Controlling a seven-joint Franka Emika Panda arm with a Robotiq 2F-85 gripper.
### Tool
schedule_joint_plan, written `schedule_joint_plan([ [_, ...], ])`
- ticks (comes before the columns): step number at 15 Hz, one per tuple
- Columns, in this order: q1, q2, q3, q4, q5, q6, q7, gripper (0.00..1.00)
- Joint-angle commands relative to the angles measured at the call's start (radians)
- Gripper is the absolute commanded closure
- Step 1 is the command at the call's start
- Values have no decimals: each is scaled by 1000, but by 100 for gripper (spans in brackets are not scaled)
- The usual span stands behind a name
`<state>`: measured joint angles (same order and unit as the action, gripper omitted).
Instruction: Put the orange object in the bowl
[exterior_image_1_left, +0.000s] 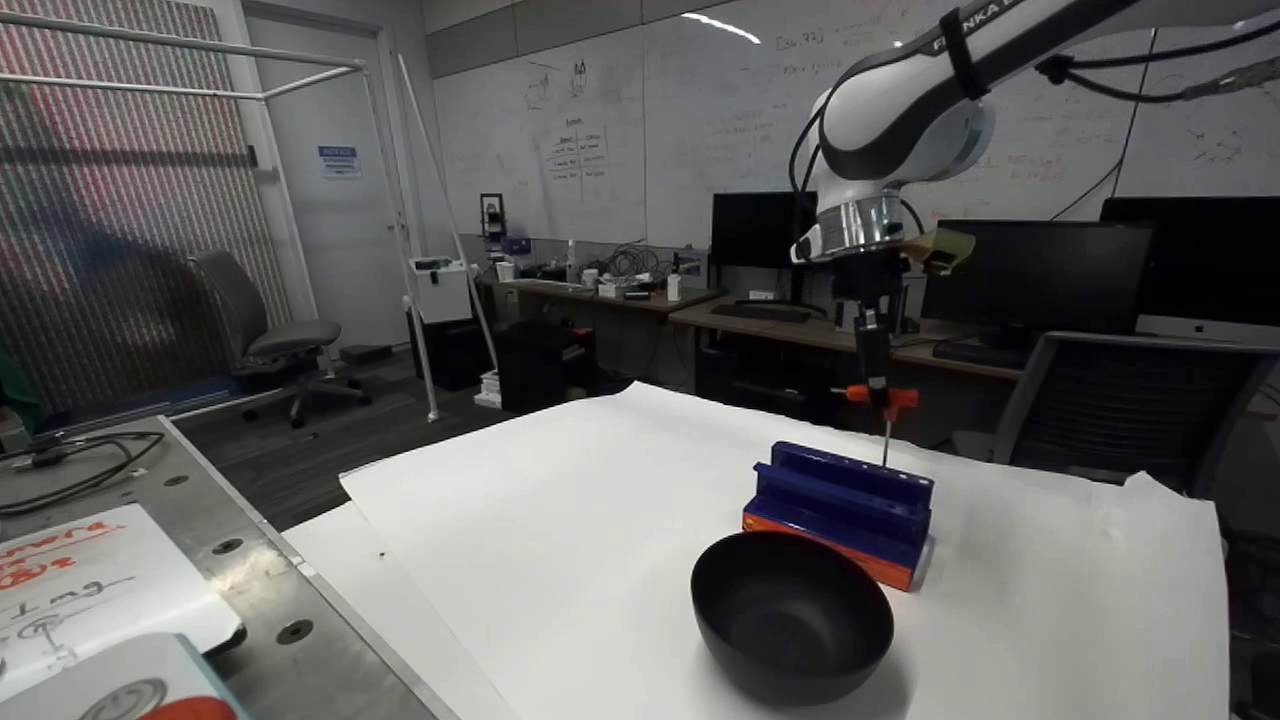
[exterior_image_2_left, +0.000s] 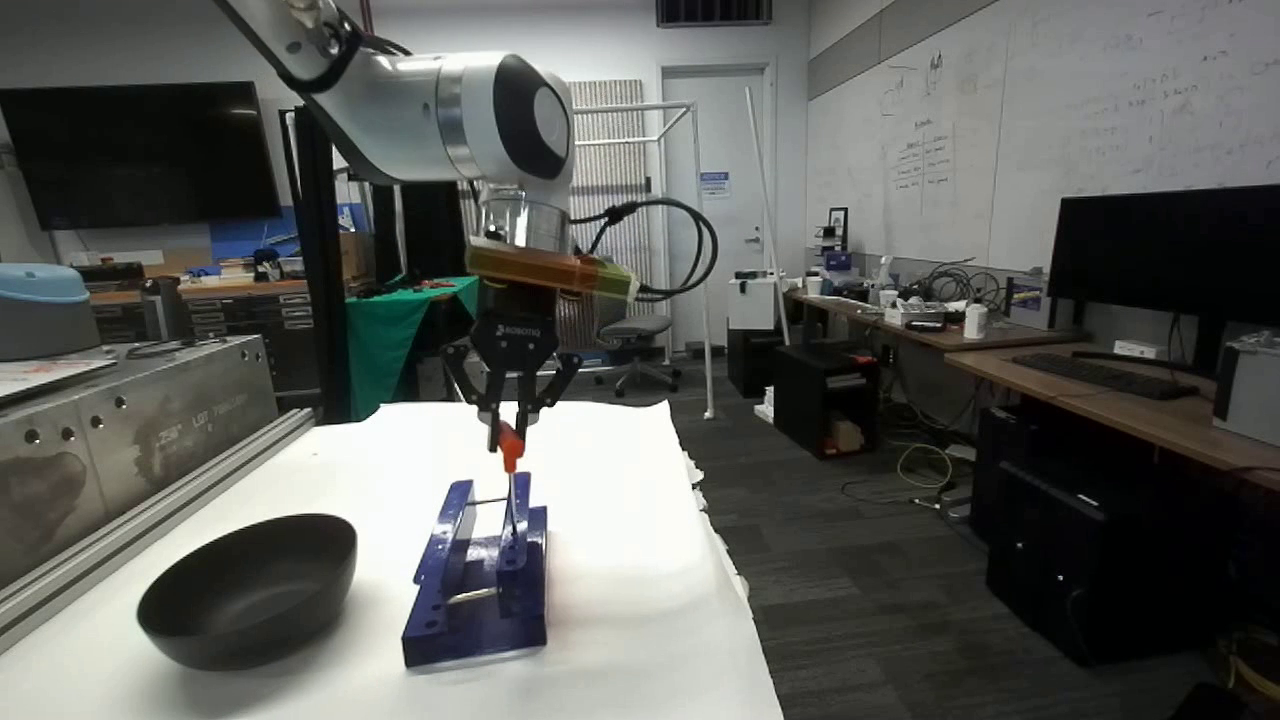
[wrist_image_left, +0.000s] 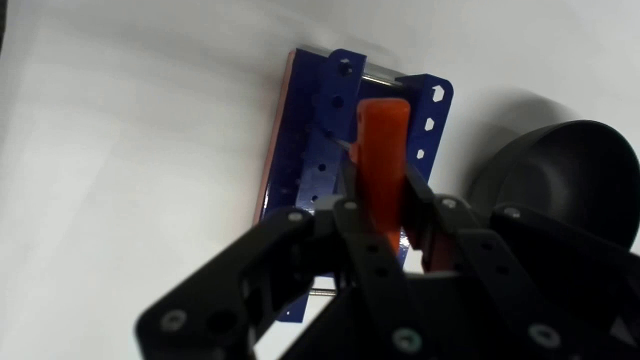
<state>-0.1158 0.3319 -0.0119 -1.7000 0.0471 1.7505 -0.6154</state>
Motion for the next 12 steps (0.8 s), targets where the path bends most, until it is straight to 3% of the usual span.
schedule_joint_plan([
  [1,6,-115,12,22,27,-39,58,87],
  [3,15,-152,20,66,65,-84,107,87],
  [7,23,-147,29,165,303,-222,239,88],
  [12,49,-94,39,72,520,-130,405,88],
])
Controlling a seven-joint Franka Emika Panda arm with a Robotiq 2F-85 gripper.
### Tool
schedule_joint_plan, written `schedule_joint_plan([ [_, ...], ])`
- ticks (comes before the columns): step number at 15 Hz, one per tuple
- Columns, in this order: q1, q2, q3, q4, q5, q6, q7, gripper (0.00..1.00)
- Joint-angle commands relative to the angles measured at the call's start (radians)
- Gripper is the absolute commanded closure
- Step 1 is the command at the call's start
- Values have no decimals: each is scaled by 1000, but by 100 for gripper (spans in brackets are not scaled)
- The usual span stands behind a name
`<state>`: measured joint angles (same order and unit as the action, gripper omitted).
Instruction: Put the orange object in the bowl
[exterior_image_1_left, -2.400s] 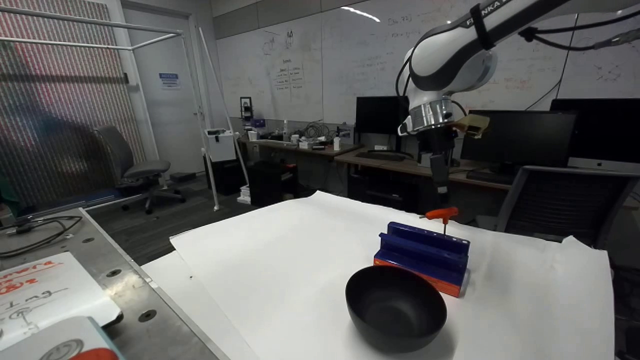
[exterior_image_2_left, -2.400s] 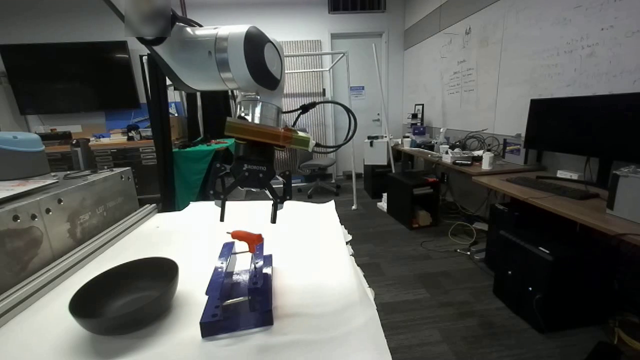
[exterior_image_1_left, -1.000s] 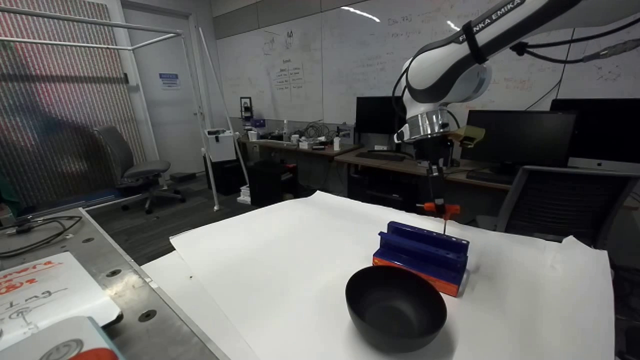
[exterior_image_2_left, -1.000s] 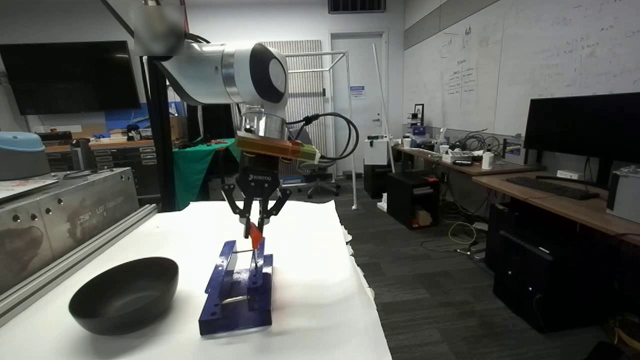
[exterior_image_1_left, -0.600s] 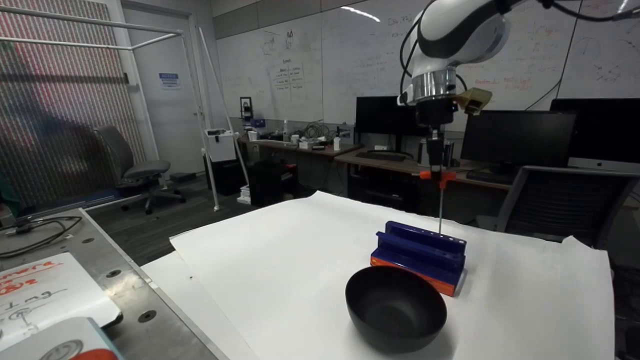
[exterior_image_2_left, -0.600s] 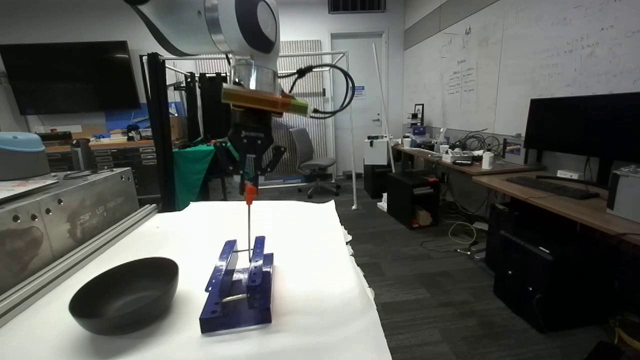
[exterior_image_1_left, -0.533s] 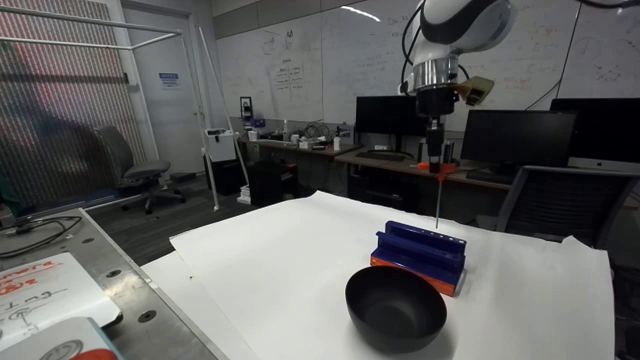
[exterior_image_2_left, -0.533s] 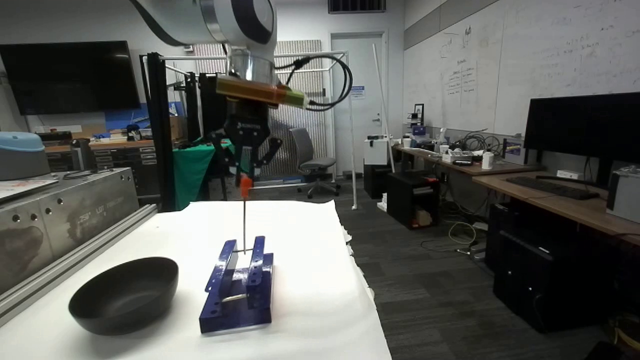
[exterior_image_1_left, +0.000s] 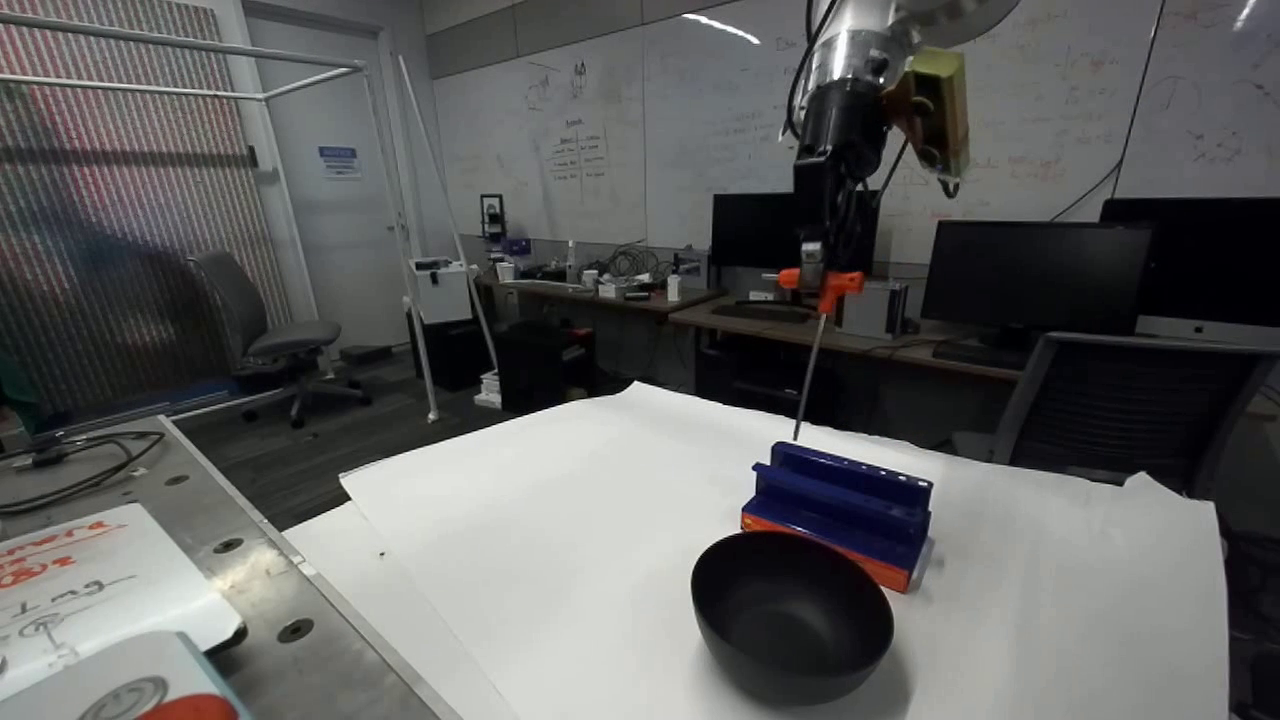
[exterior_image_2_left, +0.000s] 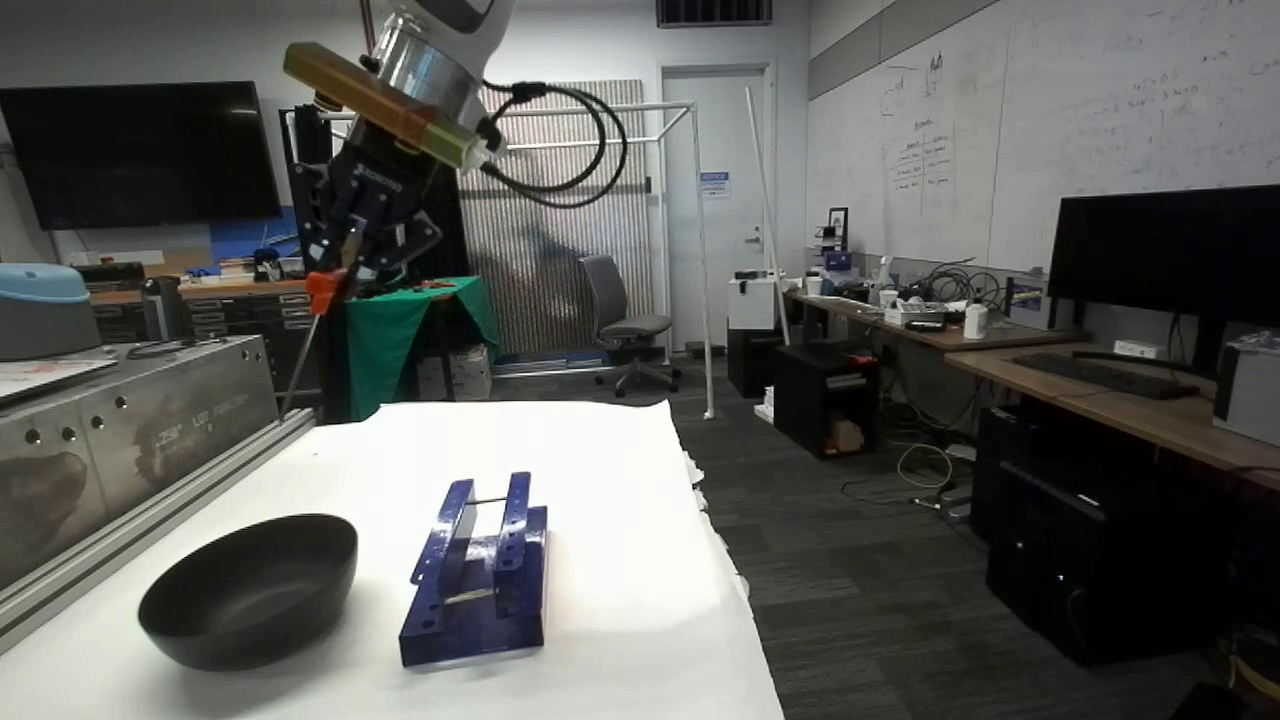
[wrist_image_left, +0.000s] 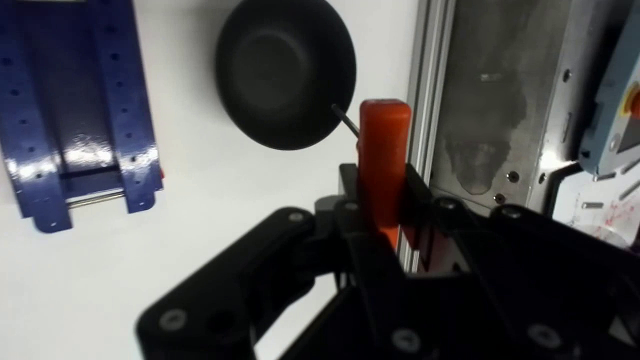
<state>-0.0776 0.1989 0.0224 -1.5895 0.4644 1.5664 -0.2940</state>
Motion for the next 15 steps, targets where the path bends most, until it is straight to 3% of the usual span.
schedule_joint_plan([
  [1,15,52,7,-61,132,86,104,88],
  [4,29,96,14,-143,198,214,109,88],
  [8,41,140,20,-224,205,418,72,88],
  [11,34,155,25,-252,196,473,79,88],
  [15,21,159,26,-275,196,460,78,83],
])
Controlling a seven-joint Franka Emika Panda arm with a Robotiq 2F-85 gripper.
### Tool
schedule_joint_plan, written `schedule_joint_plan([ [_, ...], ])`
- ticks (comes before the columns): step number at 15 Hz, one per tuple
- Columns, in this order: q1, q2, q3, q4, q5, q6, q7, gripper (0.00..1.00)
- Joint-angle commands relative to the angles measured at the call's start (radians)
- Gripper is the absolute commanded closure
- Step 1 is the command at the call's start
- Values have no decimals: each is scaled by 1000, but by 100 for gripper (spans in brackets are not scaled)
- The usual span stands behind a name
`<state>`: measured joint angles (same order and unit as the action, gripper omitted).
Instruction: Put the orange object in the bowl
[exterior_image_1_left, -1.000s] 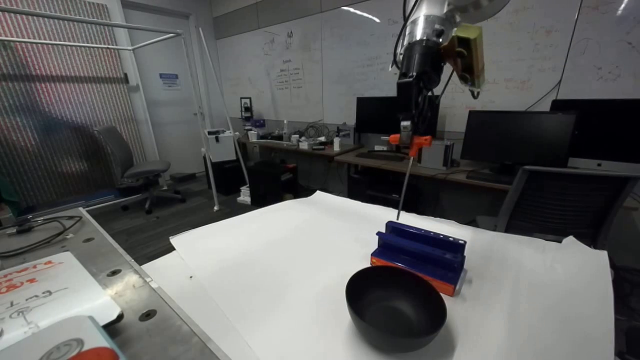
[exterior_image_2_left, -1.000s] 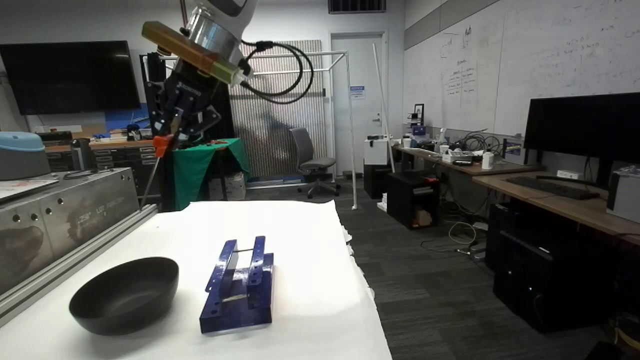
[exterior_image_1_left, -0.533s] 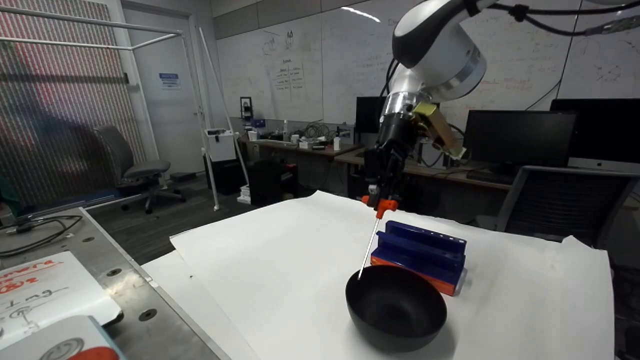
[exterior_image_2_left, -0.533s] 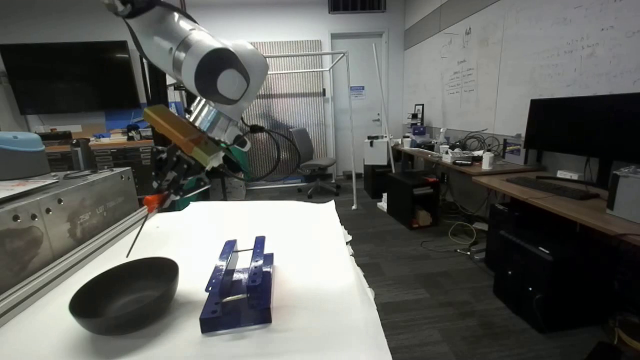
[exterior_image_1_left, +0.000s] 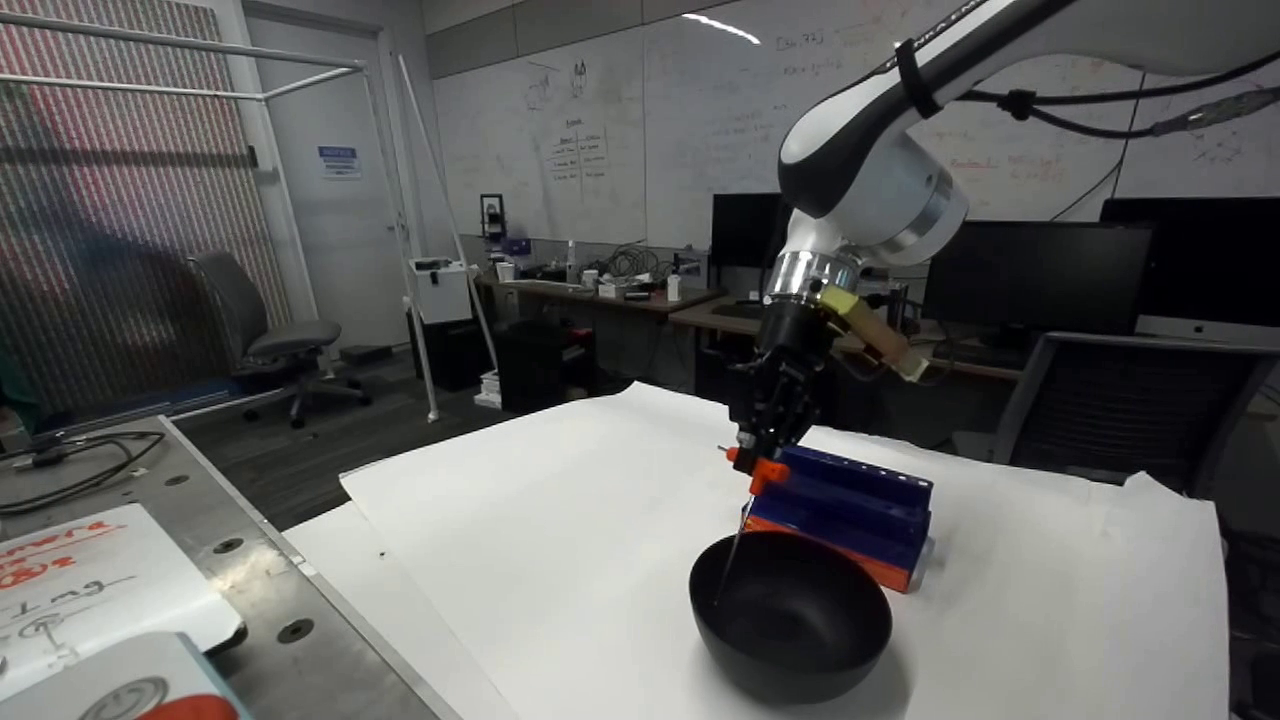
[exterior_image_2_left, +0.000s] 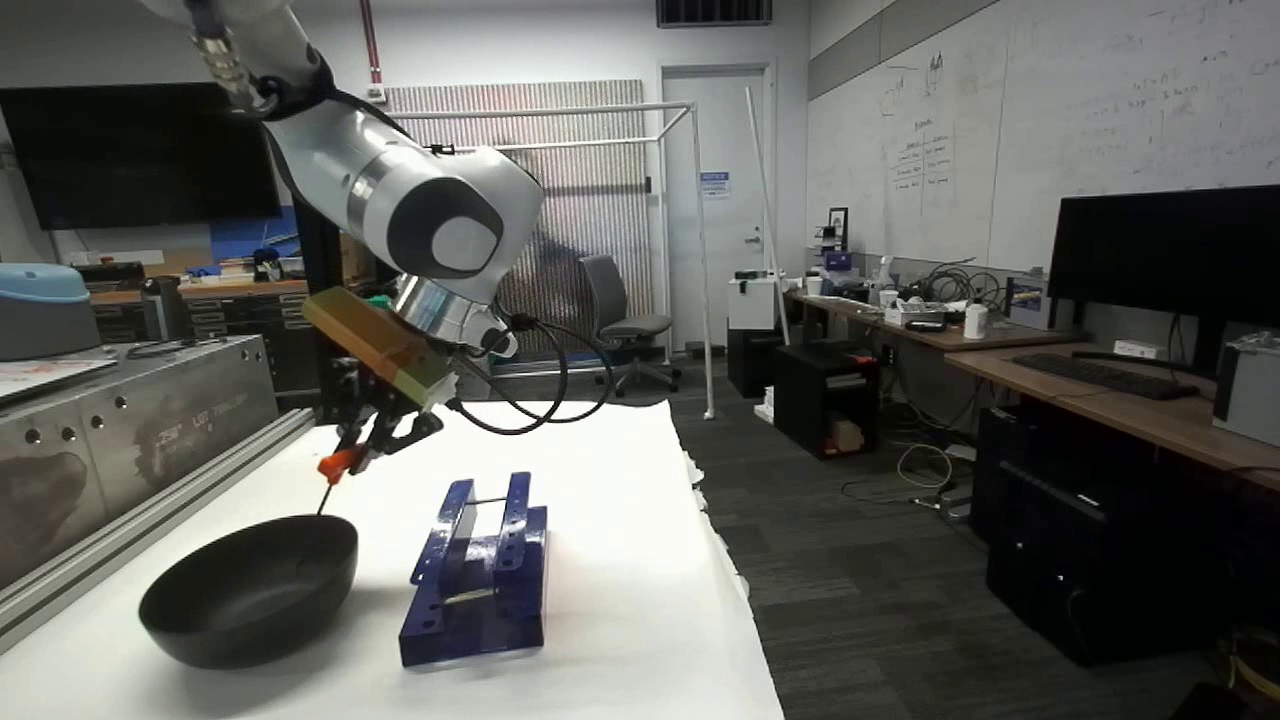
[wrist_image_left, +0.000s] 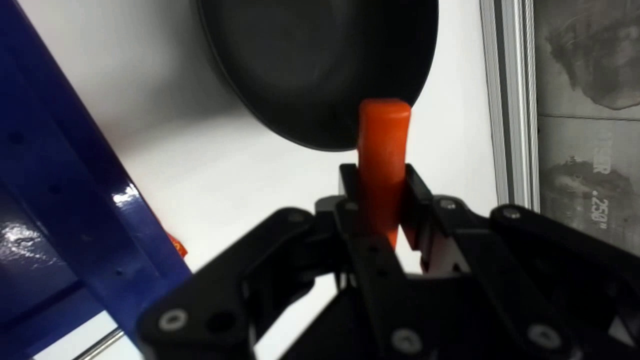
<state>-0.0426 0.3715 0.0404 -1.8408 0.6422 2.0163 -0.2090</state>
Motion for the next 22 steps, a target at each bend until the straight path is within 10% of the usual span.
schedule_joint_plan([
  [1,-16,-14,8,-29,20,9,-9,83],
  [11,-35,5,-8,-51,-8,-126,33,76],
  [19,-42,-7,-13,-28,-10,-183,44,3],
  [22,-33,-86,-16,-20,-22,-139,32,0],
])
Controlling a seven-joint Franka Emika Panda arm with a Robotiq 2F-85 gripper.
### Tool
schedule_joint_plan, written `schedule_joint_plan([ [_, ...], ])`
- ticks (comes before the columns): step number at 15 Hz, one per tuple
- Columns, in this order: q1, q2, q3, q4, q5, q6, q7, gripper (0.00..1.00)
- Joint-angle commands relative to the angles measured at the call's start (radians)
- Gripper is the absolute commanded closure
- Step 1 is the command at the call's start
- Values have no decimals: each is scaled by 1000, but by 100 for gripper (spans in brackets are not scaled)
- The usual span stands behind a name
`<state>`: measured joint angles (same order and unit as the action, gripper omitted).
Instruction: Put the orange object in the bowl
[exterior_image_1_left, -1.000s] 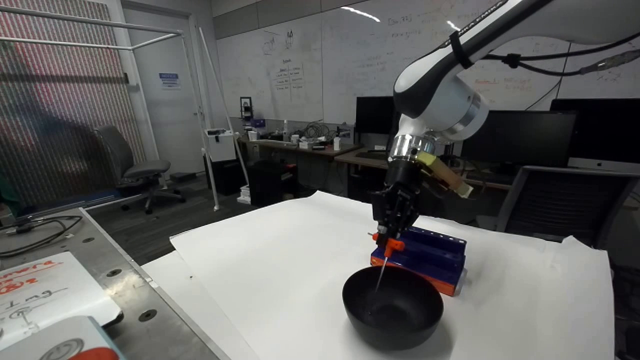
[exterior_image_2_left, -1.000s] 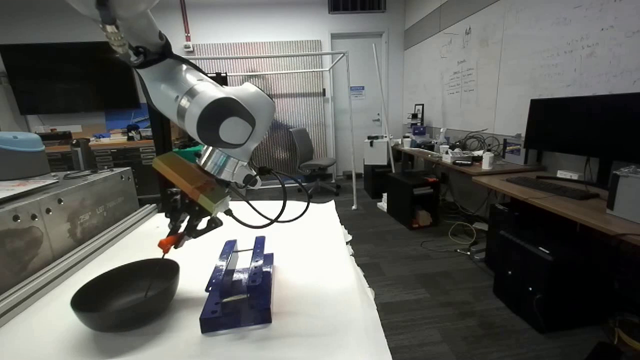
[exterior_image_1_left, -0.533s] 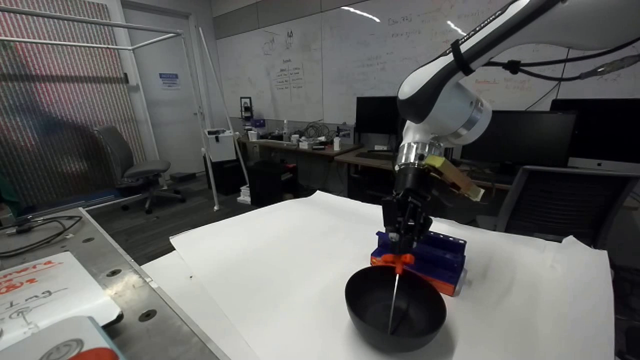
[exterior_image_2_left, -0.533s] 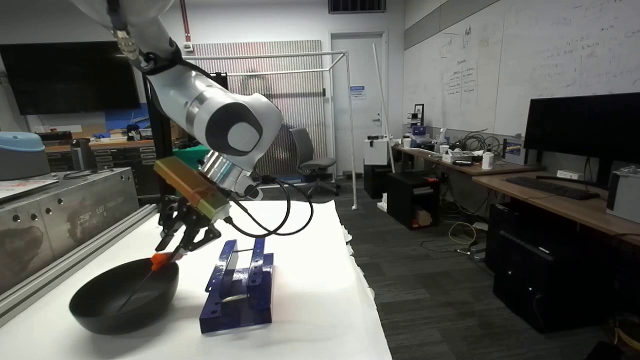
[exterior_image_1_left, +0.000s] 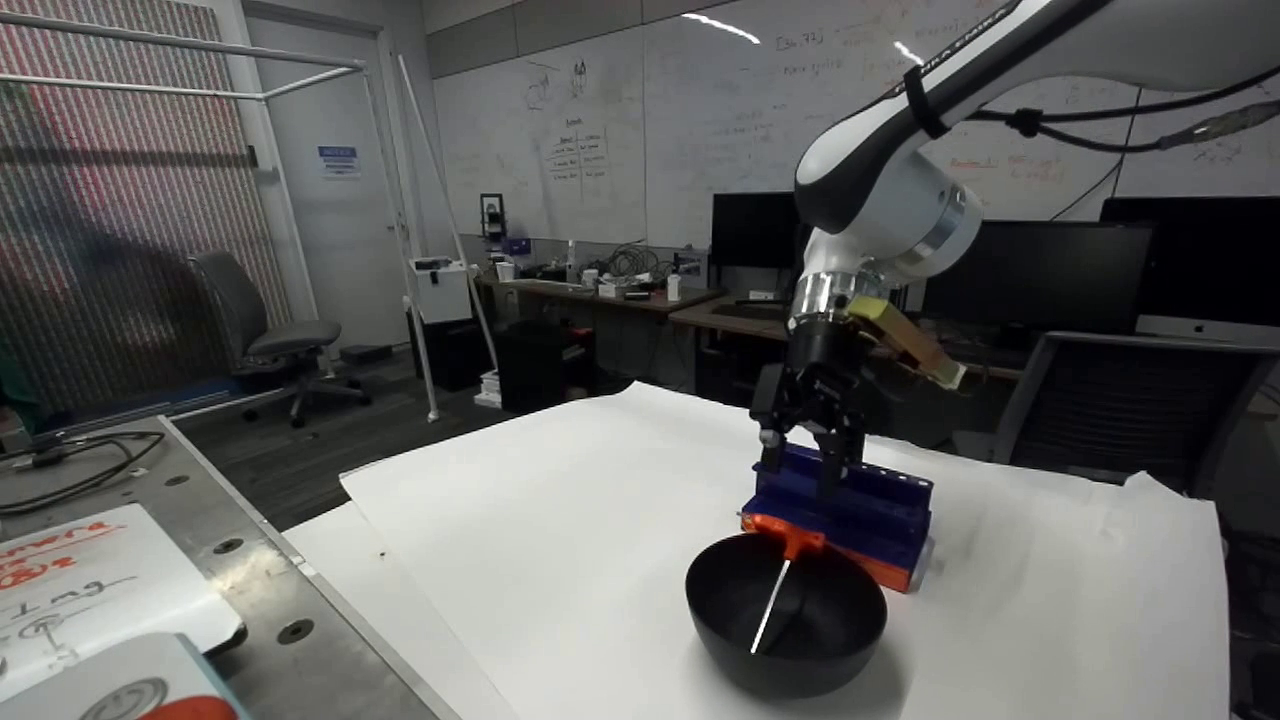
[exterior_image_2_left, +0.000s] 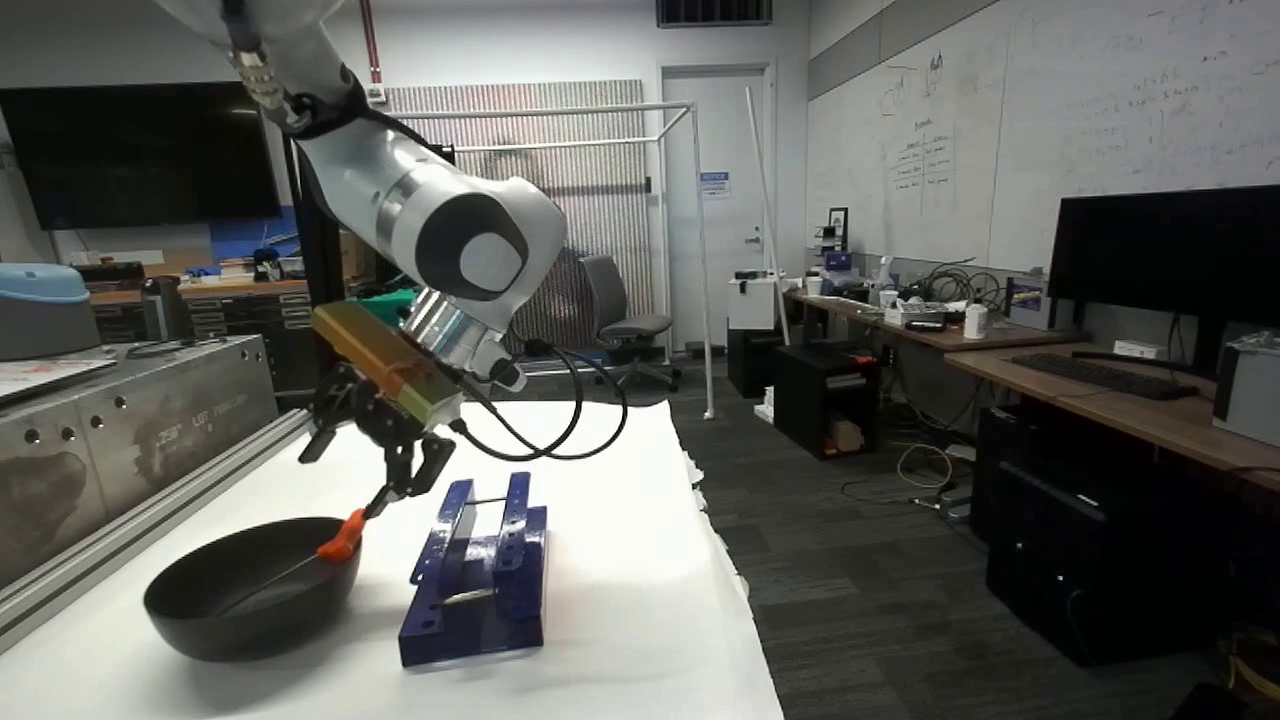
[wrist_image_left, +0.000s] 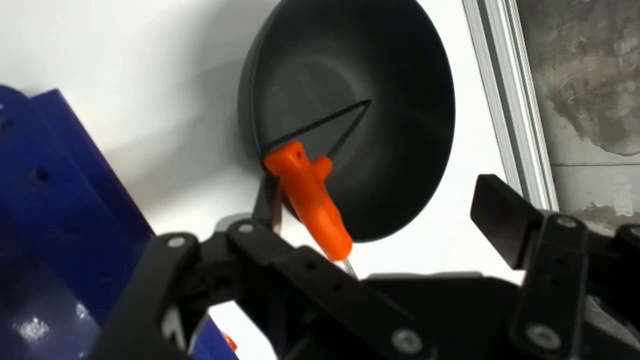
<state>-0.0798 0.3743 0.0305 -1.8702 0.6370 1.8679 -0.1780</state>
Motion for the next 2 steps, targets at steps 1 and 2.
schedule_joint_plan([
  [1,15,-129,-11,15,-56,30,2,0],
  [2,19,-152,-11,19,-58,57,25,0],
])
